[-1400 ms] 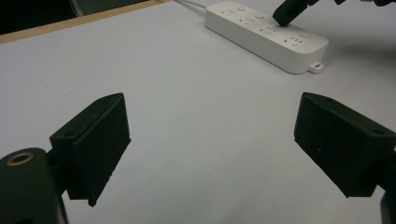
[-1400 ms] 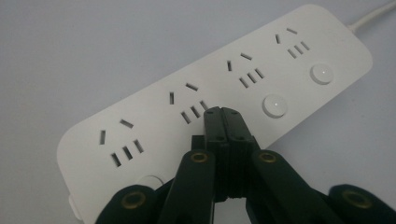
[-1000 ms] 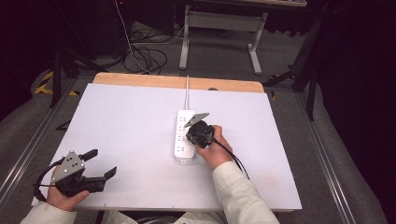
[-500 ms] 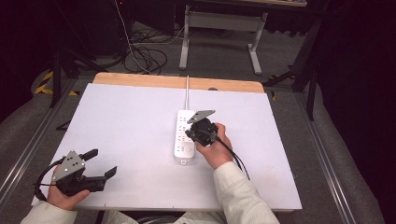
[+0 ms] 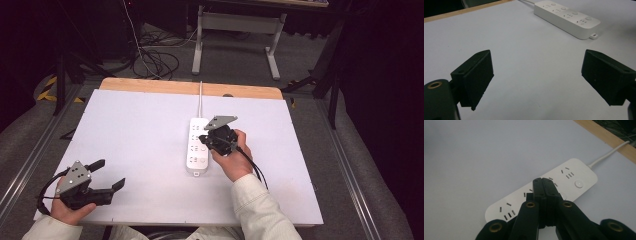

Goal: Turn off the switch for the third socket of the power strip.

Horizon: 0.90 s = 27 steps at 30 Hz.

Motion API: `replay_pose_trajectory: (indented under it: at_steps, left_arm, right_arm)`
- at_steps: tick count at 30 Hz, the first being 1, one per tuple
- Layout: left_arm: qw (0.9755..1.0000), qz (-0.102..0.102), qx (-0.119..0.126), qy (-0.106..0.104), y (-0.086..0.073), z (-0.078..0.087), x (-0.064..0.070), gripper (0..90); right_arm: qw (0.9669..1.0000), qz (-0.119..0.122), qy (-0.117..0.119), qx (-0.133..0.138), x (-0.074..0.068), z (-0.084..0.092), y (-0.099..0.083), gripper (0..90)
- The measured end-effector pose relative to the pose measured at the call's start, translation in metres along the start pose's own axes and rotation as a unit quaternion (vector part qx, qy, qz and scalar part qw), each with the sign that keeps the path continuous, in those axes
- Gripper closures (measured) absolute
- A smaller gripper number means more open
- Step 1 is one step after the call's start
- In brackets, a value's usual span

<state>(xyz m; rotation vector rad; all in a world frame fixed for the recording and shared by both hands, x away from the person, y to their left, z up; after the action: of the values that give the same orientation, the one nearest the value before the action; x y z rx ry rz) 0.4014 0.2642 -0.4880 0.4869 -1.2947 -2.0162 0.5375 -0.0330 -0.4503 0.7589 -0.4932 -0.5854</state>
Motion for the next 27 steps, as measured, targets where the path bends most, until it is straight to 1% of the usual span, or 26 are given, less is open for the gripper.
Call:
replay_pose_trajectory:
  at_steps: [1,5,7,8,9,10,11,13,14,17,18,19,20,21,22,23,24,25,27]
  left_arm:
    - [1.0000,-0.002,0.000,0.001,0.000,0.000,0.000,11.0]
    - [1.0000,-0.005,0.000,0.001,0.000,0.000,0.002,10.9]
    - [1.0000,-0.006,0.000,0.001,0.000,0.000,0.001,10.9]
    - [1.0000,-0.005,0.000,0.001,0.000,0.000,0.001,10.9]
    - [1.0000,-0.001,0.002,0.000,0.000,0.000,0.001,10.9]
    - [1.0000,-0.001,0.002,0.000,0.000,0.000,0.001,10.9]
    - [1.0000,-0.001,0.002,0.000,0.000,0.000,0.001,11.0]
    - [1.0000,-0.003,0.001,0.001,0.000,0.000,0.001,10.9]
    - [1.0000,-0.003,0.001,0.001,0.000,0.000,0.001,10.9]
    - [1.0000,-0.004,0.001,0.001,0.001,0.000,0.001,10.9]
    - [1.0000,-0.003,0.002,0.001,0.001,0.000,0.001,10.9]
    - [1.0000,-0.003,0.001,0.000,0.001,0.000,0.001,10.9]
    - [1.0000,-0.002,0.001,0.000,0.000,0.000,0.001,10.9]
    - [1.0000,-0.001,0.000,0.000,0.000,0.000,0.001,10.9]
    - [1.0000,-0.002,0.000,-0.001,0.000,0.000,0.001,10.9]
    - [1.0000,-0.001,0.002,-0.001,0.000,0.000,0.001,10.9]
    - [1.0000,0.000,0.002,-0.001,0.000,0.000,0.001,10.9]
    - [1.0000,0.003,0.002,-0.002,0.000,0.000,0.001,10.9]
    - [1.0000,-0.001,0.000,-0.001,0.000,0.000,0.001,10.9]
  right_arm:
    - [1.0000,0.002,-0.003,0.005,0.001,0.002,0.001,88.4]
    - [0.9999,0.002,-0.002,0.010,0.002,0.004,0.003,87.1]
    - [0.9999,0.005,-0.004,0.011,0.002,0.006,0.003,83.9]
    - [0.9999,0.005,-0.004,0.011,0.002,0.006,0.003,80.4]
    - [0.9999,0.002,-0.005,0.015,0.002,0.007,0.004,72.5]
    - [0.9999,0.002,-0.005,0.015,0.002,0.007,0.004,72.5]
    - [0.9998,0.000,-0.004,0.021,0.002,0.007,0.005,68.5]
    - [0.9997,-0.005,0.001,0.026,0.003,0.009,0.006,56.9]
    - [0.9997,-0.006,0.004,0.025,0.003,0.010,0.006,53.1]
    - [0.9993,-0.007,0.005,0.036,0.003,0.018,0.007,41.4]
    - [0.9993,-0.008,0.002,0.038,0.003,0.020,0.007,37.2]
    - [0.9992,-0.008,-0.003,0.039,0.004,0.023,0.008,35.3]
    - [0.9991,-0.008,-0.006,0.042,0.005,0.030,0.007,32.3]
    - [0.9991,-0.008,-0.006,0.042,0.005,0.030,0.007,32.3]
    - [0.9991,-0.009,-0.008,0.042,0.006,0.036,0.007,27.6]
    - [0.9991,-0.007,-0.013,0.039,0.007,0.038,0.006,25.1]
    - [0.9991,-0.007,-0.013,0.039,0.007,0.038,0.006,25.1]
    - [0.9993,-0.007,-0.017,0.033,0.009,0.043,0.003,20.7]
    - [0.9993,-0.007,-0.019,0.031,0.009,0.046,0.001,19.6]
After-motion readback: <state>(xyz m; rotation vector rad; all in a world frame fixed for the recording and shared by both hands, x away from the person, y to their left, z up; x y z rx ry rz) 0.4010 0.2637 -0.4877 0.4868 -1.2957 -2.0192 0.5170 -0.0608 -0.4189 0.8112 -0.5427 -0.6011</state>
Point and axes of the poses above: each handheld gripper's, and its own axes: z roughly backward along the jaws, y roughly out of its top, x roughly to its right, the point moved 7 cm from there along -z, roughly forward along the jaws, and after that the axes turned 9 degrees about -y, right-handed, at the moved point
